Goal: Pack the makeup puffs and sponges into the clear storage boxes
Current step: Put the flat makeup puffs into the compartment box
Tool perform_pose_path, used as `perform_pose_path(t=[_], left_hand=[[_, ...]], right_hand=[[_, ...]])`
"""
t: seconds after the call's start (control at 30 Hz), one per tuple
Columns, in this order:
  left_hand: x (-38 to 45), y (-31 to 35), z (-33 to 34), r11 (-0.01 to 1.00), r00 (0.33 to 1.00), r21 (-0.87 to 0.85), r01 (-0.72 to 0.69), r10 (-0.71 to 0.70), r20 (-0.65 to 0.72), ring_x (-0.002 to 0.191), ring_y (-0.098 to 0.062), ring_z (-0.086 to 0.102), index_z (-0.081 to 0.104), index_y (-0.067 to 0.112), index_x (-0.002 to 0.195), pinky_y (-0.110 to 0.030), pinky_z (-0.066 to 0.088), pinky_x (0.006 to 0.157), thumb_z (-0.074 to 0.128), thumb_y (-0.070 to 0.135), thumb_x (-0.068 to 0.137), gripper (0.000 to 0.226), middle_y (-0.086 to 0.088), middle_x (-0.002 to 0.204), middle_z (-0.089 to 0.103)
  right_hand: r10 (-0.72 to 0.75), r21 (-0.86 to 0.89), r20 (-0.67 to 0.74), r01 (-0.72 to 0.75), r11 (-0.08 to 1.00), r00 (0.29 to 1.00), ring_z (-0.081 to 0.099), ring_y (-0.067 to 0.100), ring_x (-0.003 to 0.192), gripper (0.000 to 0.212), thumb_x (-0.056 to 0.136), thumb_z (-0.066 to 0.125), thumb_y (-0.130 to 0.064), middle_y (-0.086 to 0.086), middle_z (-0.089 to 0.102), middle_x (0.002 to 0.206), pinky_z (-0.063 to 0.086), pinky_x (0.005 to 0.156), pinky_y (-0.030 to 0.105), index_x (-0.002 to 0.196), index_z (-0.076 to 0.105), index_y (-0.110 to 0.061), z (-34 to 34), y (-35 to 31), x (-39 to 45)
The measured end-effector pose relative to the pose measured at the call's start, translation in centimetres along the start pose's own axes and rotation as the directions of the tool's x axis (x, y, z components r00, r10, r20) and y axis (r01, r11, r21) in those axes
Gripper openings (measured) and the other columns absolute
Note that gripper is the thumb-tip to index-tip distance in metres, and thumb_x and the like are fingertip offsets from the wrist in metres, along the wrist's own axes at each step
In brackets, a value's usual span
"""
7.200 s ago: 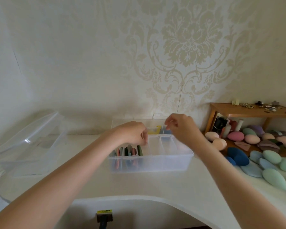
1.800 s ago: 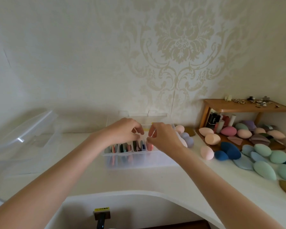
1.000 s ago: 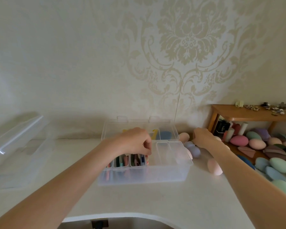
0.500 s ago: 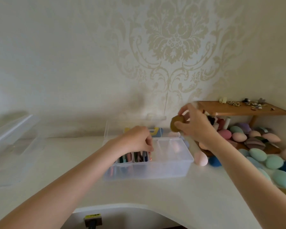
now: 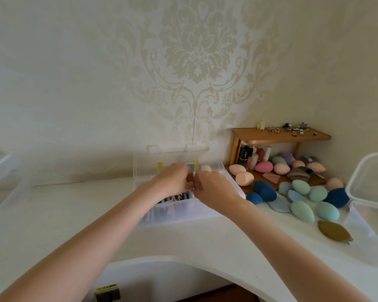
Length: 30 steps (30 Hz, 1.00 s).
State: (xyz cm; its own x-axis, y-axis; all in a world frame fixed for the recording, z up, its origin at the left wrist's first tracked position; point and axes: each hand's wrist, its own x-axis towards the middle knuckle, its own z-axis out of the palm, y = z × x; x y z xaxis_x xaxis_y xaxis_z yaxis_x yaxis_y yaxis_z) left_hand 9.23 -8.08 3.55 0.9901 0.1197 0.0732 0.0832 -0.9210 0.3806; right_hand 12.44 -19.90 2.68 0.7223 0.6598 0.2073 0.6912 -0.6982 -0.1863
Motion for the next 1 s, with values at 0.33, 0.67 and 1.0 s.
perform_pose_path(t=[0.33, 0.67, 1.0], left_hand=[[-0.6, 0.2, -0.8, 0.996, 0.994, 0.010, -0.093, 0.092, 0.060, 0.107, -0.010, 0.057, 0.069, 0.011, 0.102, -0.019, 0.037, 0.079, 0.052, 0.013, 0.091, 0.021, 0.002, 0.114, 0.066], [0.8, 1.4, 0.4, 0.992, 0.991, 0.105, -0.076, 0.064, 0.120, 0.055, -0.009, 0.051, 0.071, 0.005, 0.091, -0.013, 0.038, 0.045, 0.056, 0.009, 0.085, 0.016, -0.006, 0.096, 0.072], [0.4, 1.0, 0.7, 0.997, 0.995, 0.040, -0.061, 0.058, 0.078, 0.099, -0.016, 0.062, 0.067, 0.010, 0.108, -0.021, 0.043, 0.077, 0.057, 0.012, 0.088, 0.022, -0.002, 0.112, 0.068]], right_hand=[[0.124, 0.201, -0.163, -0.090, 0.975, 0.979, 0.061, 0.012, 0.082, 0.021, 0.092, 0.051, -0.017, 0.001, 0.070, 0.094, 0.055, 0.080, 0.027, 0.101, 0.069, -0.013, -4.4, 3.8, -1.3], [0.465, -0.398, 0.149, -0.377, 0.836, 0.873, 0.044, 0.029, 0.122, 0.035, 0.093, 0.049, -0.022, 0.010, 0.054, 0.125, 0.040, 0.088, 0.033, 0.126, 0.047, -0.012, -1.6, 17.2, -3.9], [0.423, 0.020, -0.230, -0.430, 0.903, 0.877, 0.056, 0.028, 0.095, 0.023, 0.089, 0.053, -0.001, 0.017, 0.058, 0.113, 0.048, 0.080, 0.037, 0.112, 0.051, -0.004, -3.6, 16.1, -4.2]])
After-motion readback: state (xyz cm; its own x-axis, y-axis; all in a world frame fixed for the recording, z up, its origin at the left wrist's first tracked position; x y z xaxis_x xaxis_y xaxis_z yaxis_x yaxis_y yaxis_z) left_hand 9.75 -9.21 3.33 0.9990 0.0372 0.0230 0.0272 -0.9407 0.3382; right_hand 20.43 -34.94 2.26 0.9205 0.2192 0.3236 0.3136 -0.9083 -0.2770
